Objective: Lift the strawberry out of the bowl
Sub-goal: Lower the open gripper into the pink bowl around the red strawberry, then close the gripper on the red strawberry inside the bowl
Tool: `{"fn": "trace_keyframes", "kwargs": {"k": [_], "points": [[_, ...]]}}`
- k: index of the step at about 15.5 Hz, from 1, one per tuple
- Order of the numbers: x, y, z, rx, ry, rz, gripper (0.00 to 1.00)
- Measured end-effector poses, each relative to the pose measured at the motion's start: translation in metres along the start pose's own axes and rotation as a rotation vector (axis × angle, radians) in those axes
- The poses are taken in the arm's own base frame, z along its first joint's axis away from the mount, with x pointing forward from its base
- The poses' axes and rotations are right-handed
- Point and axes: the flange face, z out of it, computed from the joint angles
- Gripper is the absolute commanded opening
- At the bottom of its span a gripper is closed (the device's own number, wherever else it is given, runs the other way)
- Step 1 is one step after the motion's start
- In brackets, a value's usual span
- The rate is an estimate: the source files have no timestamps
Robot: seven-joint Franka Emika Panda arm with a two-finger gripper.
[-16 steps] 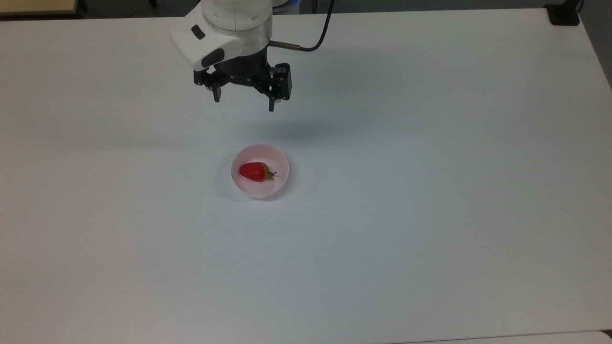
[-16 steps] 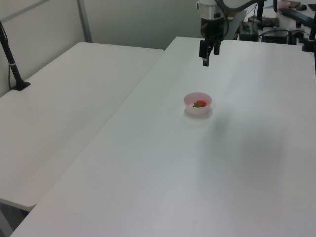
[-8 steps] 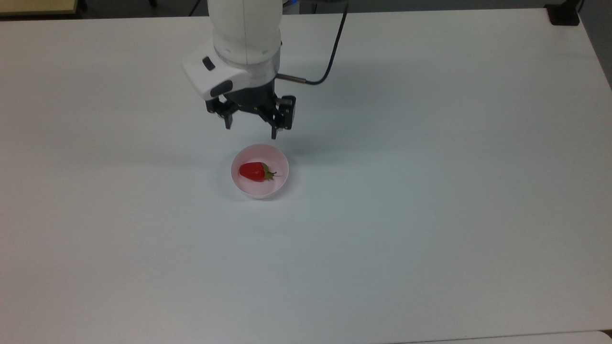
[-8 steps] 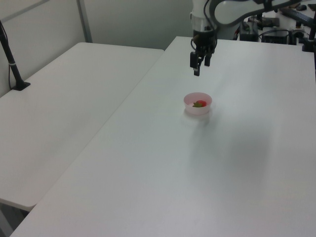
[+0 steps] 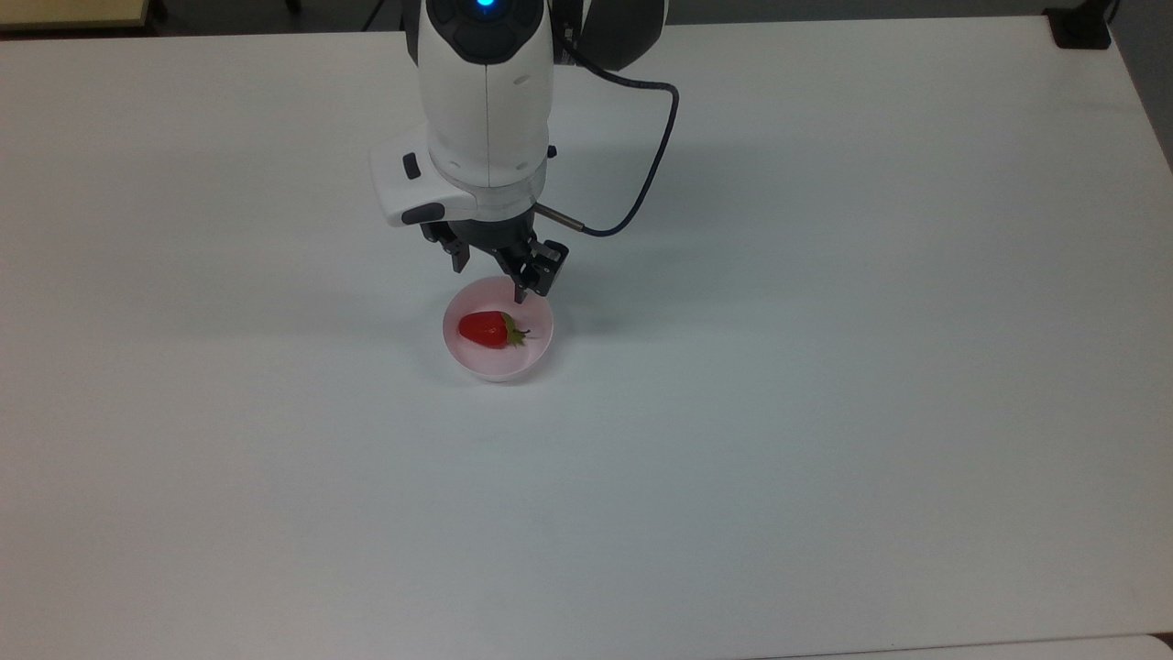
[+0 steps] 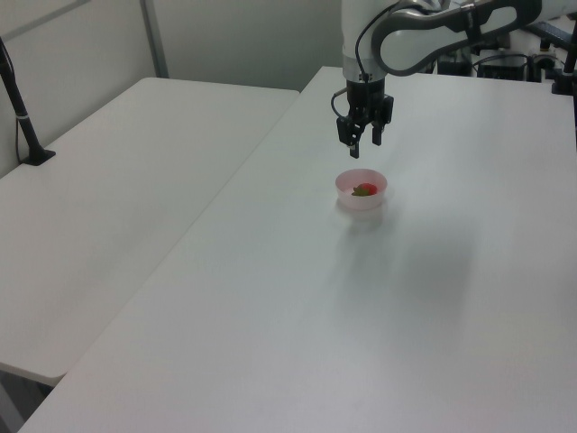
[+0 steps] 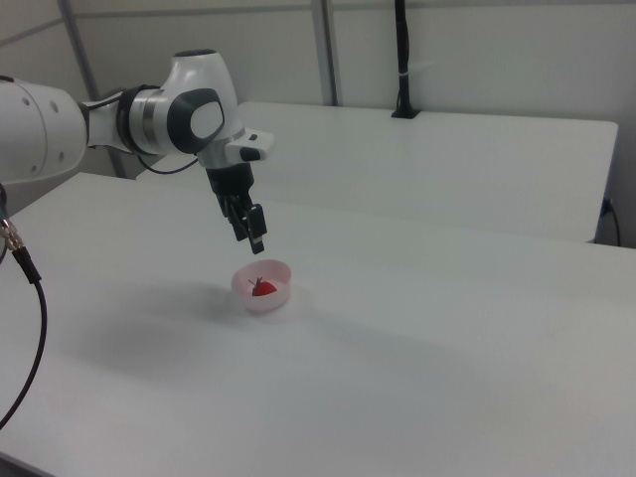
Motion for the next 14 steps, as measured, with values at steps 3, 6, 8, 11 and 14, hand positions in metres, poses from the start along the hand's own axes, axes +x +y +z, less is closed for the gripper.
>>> {"fn": "trace_keyframes", "kwargs": {"k": [3, 6, 8, 11, 14], "points": [[0.0, -0.001, 0.003, 0.002, -0.006, 0.008, 0.6], [0.001, -0.002, 0.019, -0.01, -0.028, 0.158, 0.62], [-0.001, -0.003, 0.038, -0.032, -0.052, 0.268, 0.61], [0.001, -0.005, 0.064, -0.058, -0.072, 0.392, 0.62], [0.008, -0.004, 0.072, -0.034, -0.04, 0.455, 0.62]]}}
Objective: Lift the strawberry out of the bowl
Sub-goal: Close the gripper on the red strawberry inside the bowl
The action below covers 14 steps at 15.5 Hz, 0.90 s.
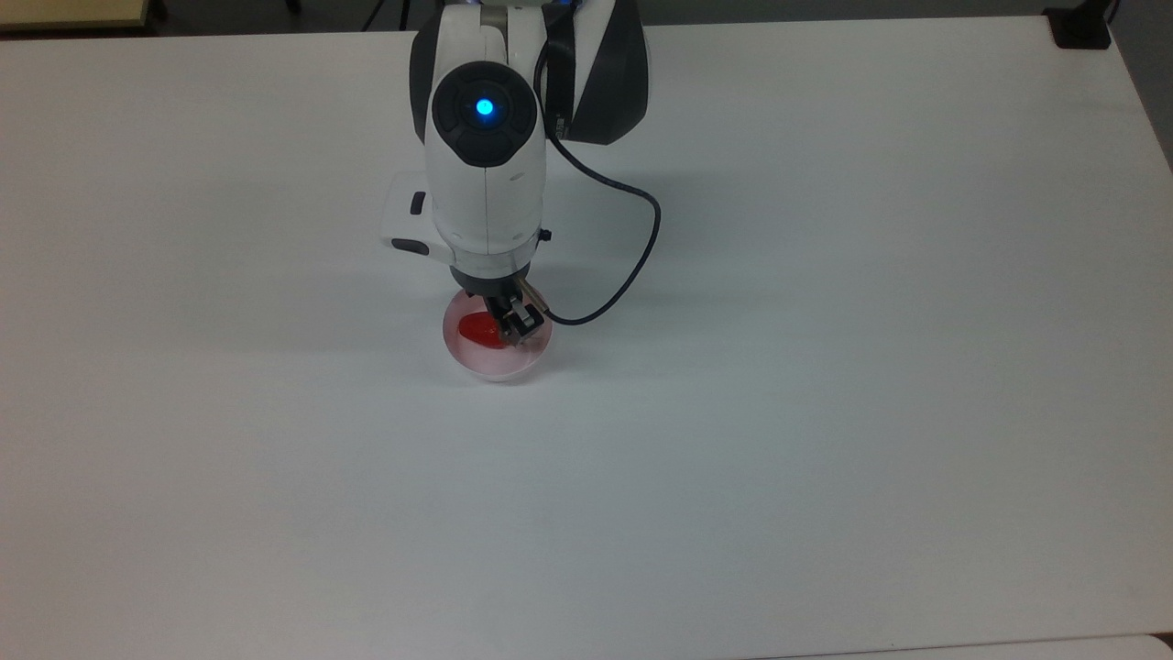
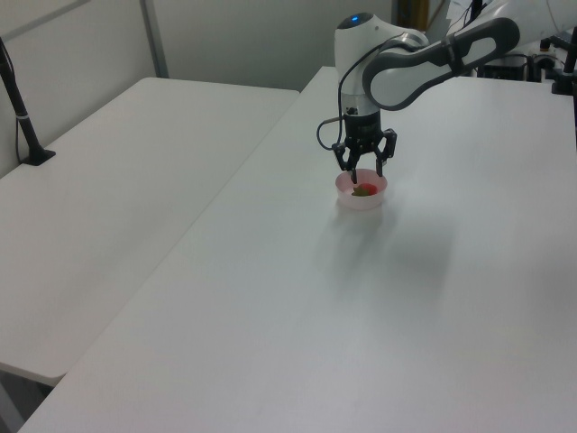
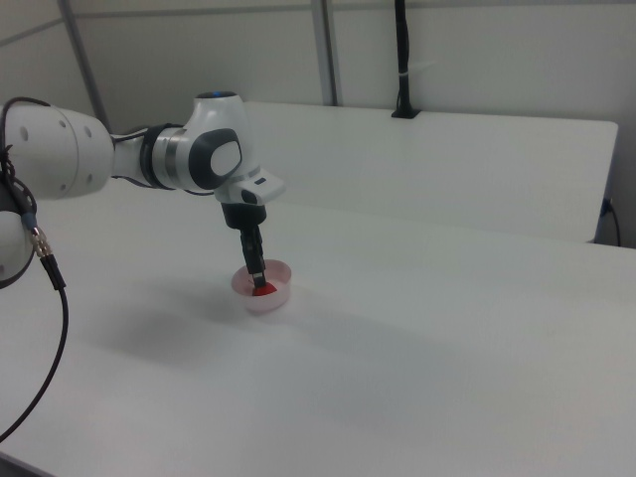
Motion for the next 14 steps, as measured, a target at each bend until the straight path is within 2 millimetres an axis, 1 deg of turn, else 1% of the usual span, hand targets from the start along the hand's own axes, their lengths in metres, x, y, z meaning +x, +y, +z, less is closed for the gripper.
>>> {"fn": "trace_keyframes", "kwargs": {"k": [8, 10, 11, 14], "points": [[0.0, -0.005, 0.021, 0.002, 0.003, 0.02, 0.62], [0.0, -0.006, 0.024, 0.006, 0.006, 0.021, 0.68], [0.0, -0.007, 0.026, 0.011, 0.01, 0.025, 0.68], [-0.003, -0.01, 0.034, 0.007, 0.008, 0.026, 0.63]]}}
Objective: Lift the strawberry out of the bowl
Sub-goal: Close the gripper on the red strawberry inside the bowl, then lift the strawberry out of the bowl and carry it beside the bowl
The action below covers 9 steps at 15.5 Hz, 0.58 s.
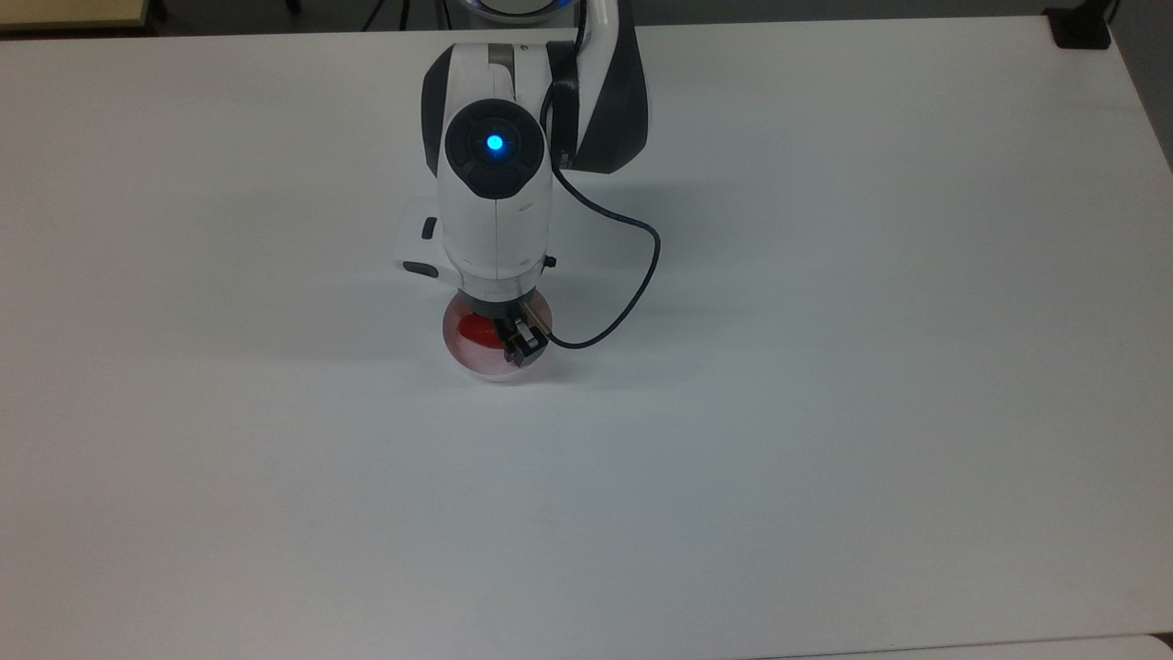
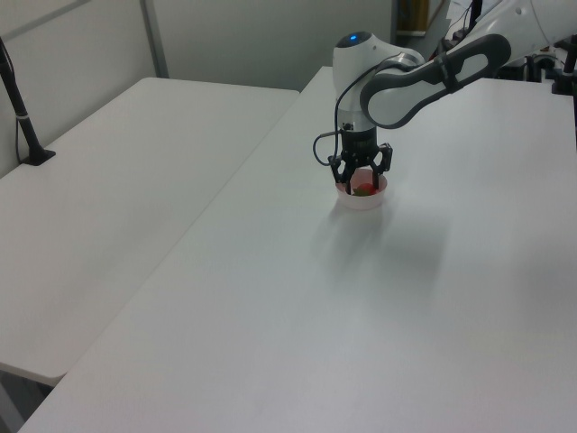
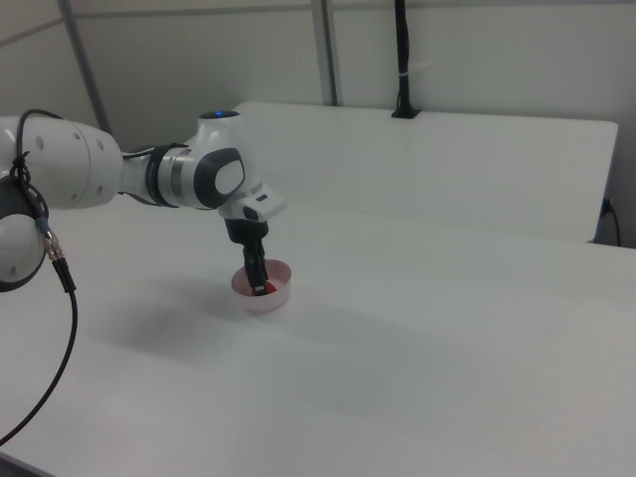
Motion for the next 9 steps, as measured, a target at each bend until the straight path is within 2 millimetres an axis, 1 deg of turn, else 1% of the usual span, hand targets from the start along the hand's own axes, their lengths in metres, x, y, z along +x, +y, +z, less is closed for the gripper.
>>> {"fn": "trace_keyframes", "kwargs": {"k": [2, 3, 5, 7, 9], "points": [[-0.004, -0.0026, 0.0019, -0.003, -0.001, -0.007, 0.58], [-0.0051, -0.0034, 0.0022, -0.003, -0.001, -0.008, 0.5], [-0.0052, -0.0034, 0.0023, -0.003, -0.001, -0.009, 0.38], [-0.0047, -0.0033, 0.0014, -0.002, 0.0, -0.019, 0.34], [-0.0033, -0.0031, -0.0032, 0.005, 0.004, -0.043, 0.34]]}}
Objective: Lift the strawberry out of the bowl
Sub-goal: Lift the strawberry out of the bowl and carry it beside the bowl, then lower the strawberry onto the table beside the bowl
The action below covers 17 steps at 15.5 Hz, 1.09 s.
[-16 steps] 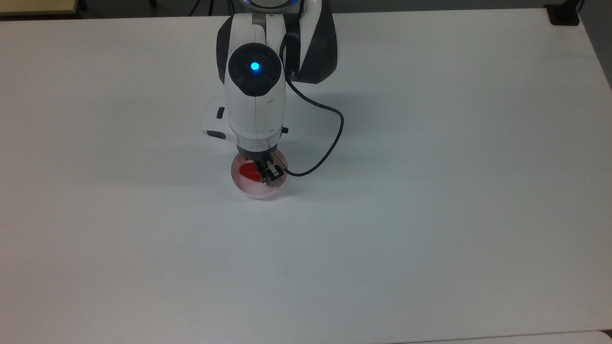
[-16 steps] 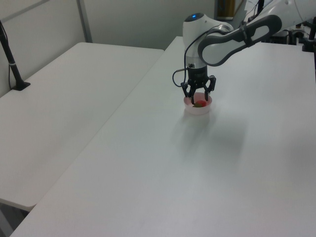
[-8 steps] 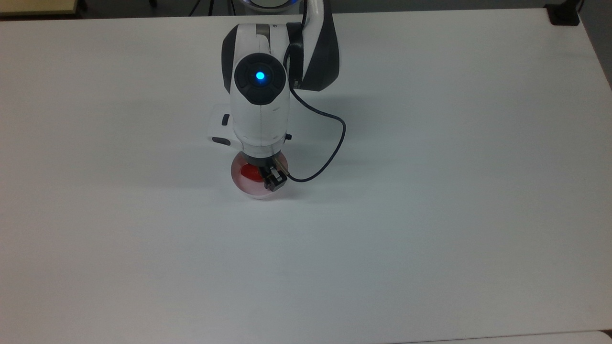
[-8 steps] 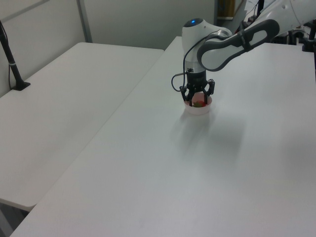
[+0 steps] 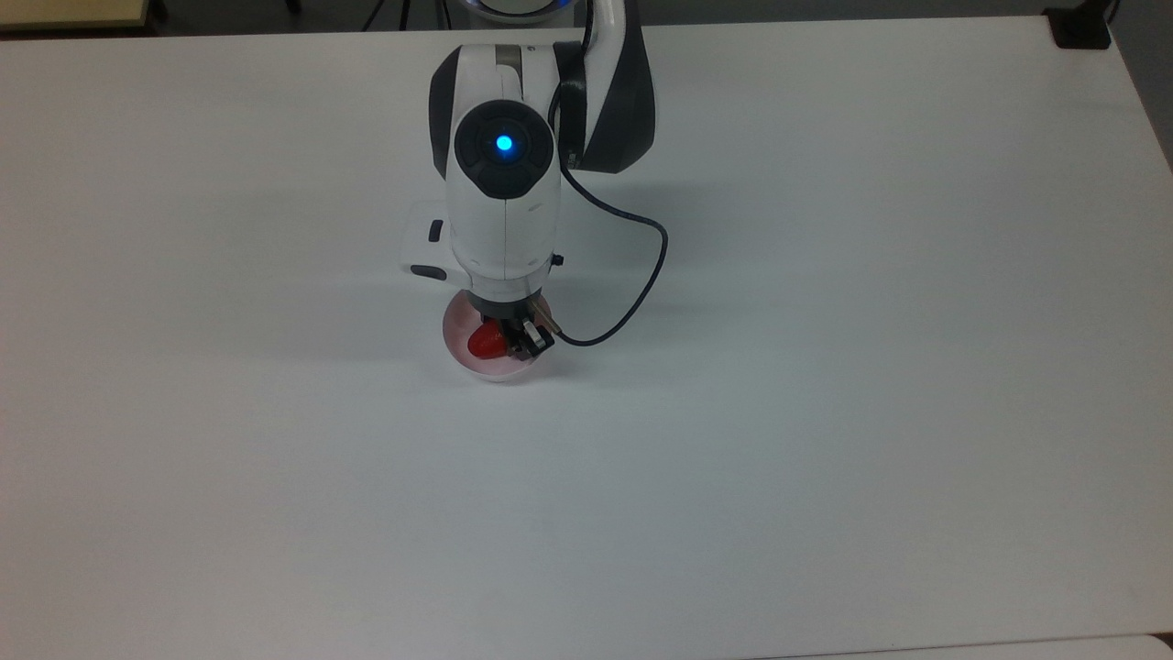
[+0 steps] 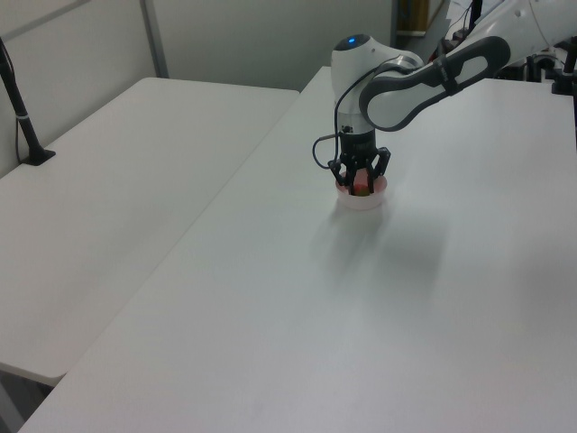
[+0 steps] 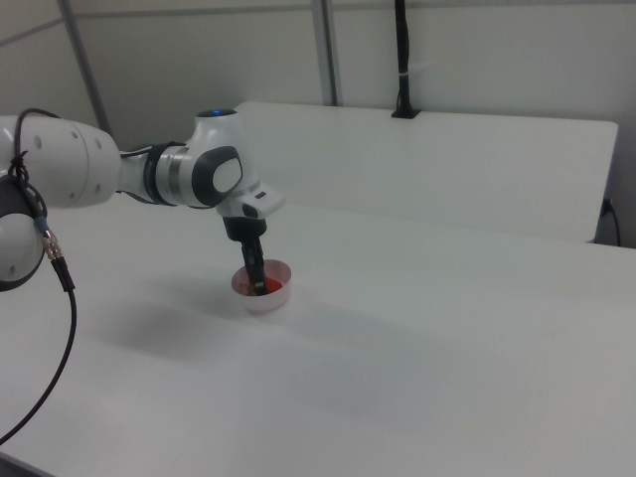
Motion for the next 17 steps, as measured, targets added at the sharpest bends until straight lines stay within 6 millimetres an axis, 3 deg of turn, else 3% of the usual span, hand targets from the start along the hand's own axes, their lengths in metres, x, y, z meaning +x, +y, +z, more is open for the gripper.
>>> {"fn": "trace_keyframes", "kwargs": {"k": [8, 12, 13, 17], "points": [[0.006, 0.022, -0.065, -0.005, -0.013, -0.257, 0.35], [0.053, 0.06, -0.06, 0.0, -0.012, -0.469, 0.36], [0.076, 0.078, -0.054, 0.006, -0.003, -0.525, 0.36], [0.124, 0.119, -0.034, 0.02, 0.03, -0.683, 0.37]]}}
